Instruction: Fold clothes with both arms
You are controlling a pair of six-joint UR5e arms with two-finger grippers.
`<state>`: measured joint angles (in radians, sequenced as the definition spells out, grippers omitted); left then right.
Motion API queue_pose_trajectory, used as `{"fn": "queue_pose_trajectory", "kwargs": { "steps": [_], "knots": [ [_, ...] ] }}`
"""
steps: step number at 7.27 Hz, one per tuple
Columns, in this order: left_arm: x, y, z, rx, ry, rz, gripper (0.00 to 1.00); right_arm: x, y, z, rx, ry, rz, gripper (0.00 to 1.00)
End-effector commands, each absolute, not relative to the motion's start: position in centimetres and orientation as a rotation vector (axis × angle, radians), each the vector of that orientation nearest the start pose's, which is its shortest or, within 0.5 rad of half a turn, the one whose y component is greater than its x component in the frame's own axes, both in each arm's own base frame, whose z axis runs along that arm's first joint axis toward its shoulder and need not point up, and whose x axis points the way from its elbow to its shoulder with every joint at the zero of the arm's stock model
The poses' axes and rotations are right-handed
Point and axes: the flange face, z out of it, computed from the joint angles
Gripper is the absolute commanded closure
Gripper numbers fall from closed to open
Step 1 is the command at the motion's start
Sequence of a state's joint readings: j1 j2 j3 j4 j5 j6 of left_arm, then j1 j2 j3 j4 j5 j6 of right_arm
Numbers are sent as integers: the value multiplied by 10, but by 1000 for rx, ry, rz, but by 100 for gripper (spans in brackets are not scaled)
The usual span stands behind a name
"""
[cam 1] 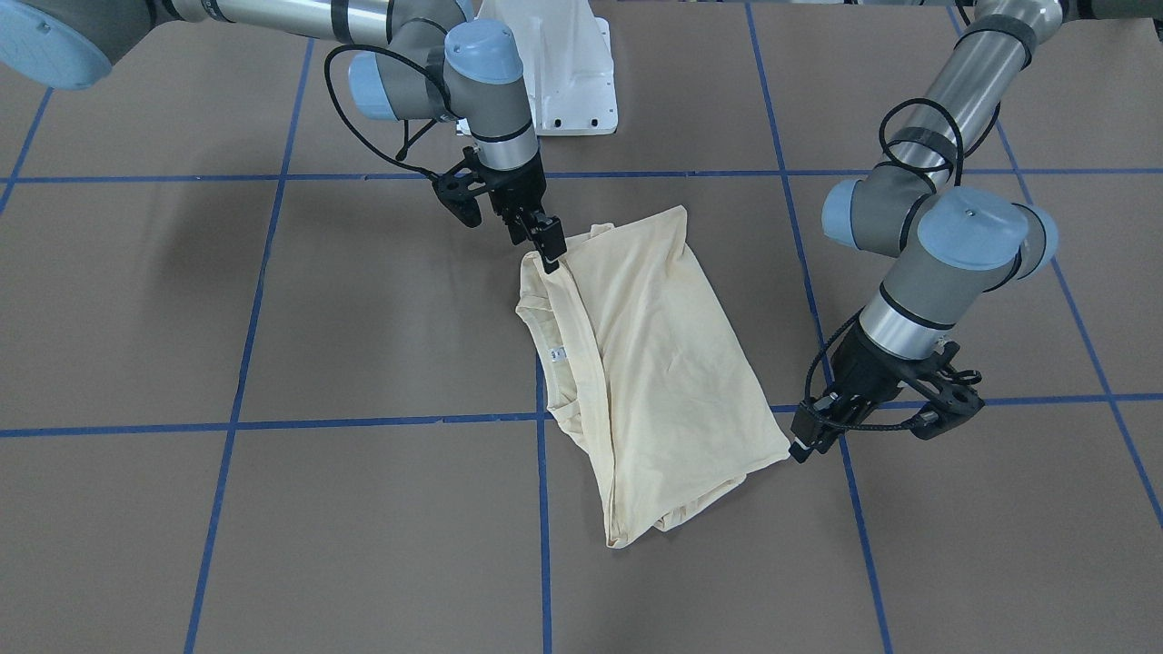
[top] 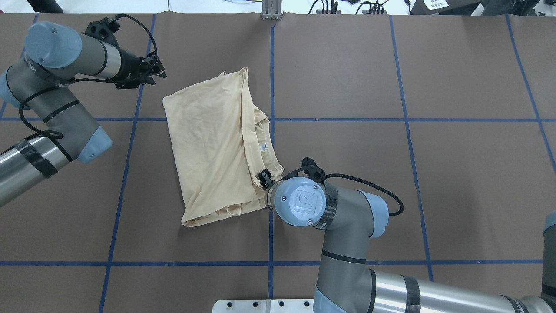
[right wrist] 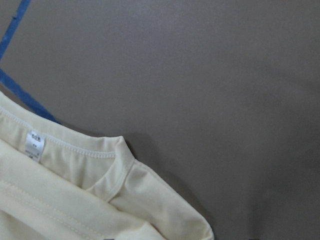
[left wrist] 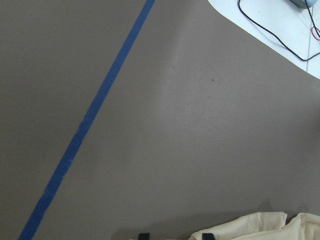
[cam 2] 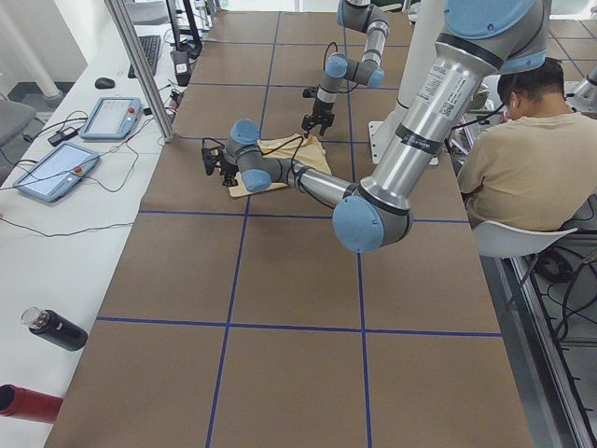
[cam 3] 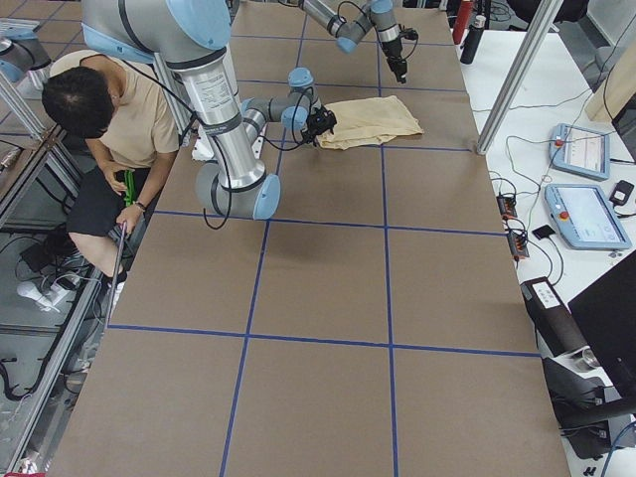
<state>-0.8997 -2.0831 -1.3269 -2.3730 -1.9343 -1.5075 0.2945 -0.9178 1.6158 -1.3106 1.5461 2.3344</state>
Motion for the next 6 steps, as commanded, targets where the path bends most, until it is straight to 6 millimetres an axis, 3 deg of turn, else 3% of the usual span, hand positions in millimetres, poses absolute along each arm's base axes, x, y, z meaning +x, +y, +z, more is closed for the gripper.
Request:
{"fn": "queue_pose_trajectory", "kwargs": {
  "steps": [1, 4, 5, 6],
  "knots": [
    [368, -622, 386, 203, 1104, -554, 54, -629, -333, 224, -208, -979, 982, 21],
    [368, -622, 385, 202, 1104, -555, 55, -629, -333, 224, -209, -978, 985, 24],
    [368, -622, 385, 202, 1104, -555, 55, -629, -333, 224, -210, -981, 985, 43],
    [368, -622, 385, 201, 1104, -556, 55, -629, -333, 224, -210, -979, 985, 45]
  ]
}}
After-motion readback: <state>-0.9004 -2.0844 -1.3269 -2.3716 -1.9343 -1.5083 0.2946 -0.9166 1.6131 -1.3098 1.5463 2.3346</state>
